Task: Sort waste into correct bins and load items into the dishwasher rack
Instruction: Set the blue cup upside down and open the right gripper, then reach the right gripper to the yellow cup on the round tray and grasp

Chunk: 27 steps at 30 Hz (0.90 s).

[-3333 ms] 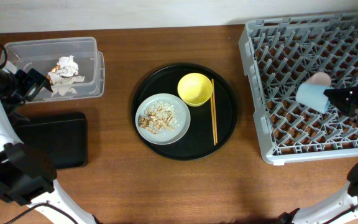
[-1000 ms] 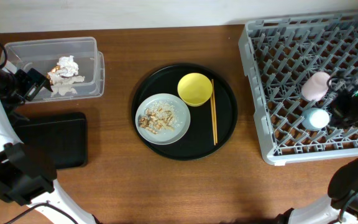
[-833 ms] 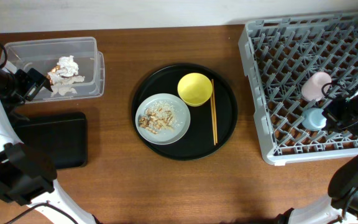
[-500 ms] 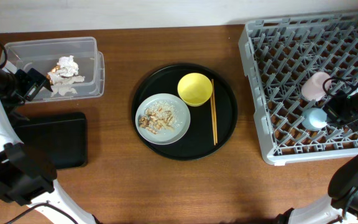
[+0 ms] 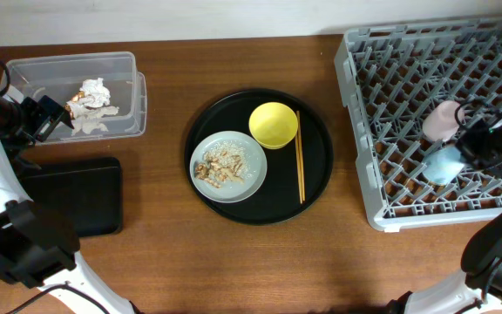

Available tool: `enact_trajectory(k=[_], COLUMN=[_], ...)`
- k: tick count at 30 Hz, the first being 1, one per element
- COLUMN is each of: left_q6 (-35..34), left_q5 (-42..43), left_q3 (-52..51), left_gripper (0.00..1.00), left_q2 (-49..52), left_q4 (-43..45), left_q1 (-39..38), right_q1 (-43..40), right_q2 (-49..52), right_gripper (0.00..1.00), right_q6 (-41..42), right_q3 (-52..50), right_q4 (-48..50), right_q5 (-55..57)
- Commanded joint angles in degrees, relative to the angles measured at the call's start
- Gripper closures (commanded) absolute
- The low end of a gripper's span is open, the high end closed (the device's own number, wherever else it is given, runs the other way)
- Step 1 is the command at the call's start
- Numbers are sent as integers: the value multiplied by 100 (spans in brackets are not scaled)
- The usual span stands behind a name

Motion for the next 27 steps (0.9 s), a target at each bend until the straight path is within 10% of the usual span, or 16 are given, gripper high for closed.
enact_trajectory(k=[1,14,21,27], left_q6=[-46,-46,-46,-46], left_q5=[0,0,0,0], left_q3=[-24,-24,-24,-24], left_gripper=[0,1,1,1], left_q2=[-205,-205,-205,-205], left_q4=[7,7,7,7], left_q1=[11,11,11,11], right_q1=[44,350,2192,3727], right_q2=[179,-1067,-1867,-1357], right_gripper=[96,92,13,1], right_q6=[28,-737,-734,-732], right_q3=[413,2583,2577,2516], right_q4=[15,-1521,-1556,-1392], right_q5=[-61,-2068,-2120,-1980])
